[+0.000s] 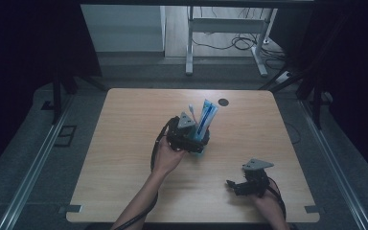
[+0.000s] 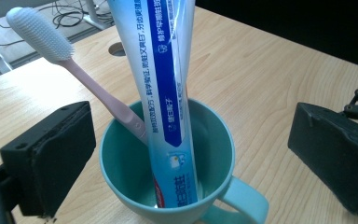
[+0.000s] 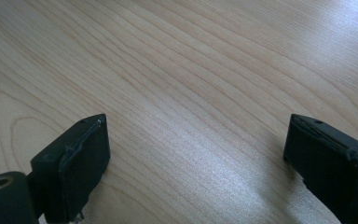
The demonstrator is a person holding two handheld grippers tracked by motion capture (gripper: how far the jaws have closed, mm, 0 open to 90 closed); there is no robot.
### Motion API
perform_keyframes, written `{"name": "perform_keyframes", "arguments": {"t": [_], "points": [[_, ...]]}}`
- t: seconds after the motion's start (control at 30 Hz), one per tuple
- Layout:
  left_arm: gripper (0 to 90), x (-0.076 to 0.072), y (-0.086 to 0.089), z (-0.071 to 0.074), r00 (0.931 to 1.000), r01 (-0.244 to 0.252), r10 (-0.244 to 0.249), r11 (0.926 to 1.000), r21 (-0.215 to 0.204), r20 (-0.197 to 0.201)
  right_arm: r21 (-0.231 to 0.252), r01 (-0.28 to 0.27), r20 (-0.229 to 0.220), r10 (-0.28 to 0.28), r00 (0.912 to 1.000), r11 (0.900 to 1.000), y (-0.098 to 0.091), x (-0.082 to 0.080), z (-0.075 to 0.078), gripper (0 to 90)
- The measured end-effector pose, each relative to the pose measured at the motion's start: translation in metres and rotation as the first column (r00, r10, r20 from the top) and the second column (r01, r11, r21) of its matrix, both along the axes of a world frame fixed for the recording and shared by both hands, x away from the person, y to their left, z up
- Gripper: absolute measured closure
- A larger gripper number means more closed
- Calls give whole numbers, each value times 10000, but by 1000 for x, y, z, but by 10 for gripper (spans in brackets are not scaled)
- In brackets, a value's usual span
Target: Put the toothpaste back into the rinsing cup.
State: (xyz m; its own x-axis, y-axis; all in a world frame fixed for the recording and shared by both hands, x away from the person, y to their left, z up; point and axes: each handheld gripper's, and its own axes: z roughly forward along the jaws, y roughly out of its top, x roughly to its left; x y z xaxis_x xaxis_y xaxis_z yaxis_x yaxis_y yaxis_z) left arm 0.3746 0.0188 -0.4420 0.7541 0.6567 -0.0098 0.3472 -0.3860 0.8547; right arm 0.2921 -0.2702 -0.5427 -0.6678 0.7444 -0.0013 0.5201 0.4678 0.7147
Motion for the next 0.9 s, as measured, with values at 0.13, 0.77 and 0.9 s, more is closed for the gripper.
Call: {"name": "perform_keyframes", "arguments": {"t": [0.13,0.77,0.9], "points": [[0,-2,2,0,9999,100,-101,9998,144,93,0,2,-2,-2,10000,10000,0,0,0,66],[0,-12,25,2,9987,46,-64,9994,-342,-515,11,3,7,-3,10000,10000,0,0,0,66],[0,-14,31,2,9986,-10,-7,9995,-318,-535,3,1,3,-1,10000,10000,0,0,0,66]]}}
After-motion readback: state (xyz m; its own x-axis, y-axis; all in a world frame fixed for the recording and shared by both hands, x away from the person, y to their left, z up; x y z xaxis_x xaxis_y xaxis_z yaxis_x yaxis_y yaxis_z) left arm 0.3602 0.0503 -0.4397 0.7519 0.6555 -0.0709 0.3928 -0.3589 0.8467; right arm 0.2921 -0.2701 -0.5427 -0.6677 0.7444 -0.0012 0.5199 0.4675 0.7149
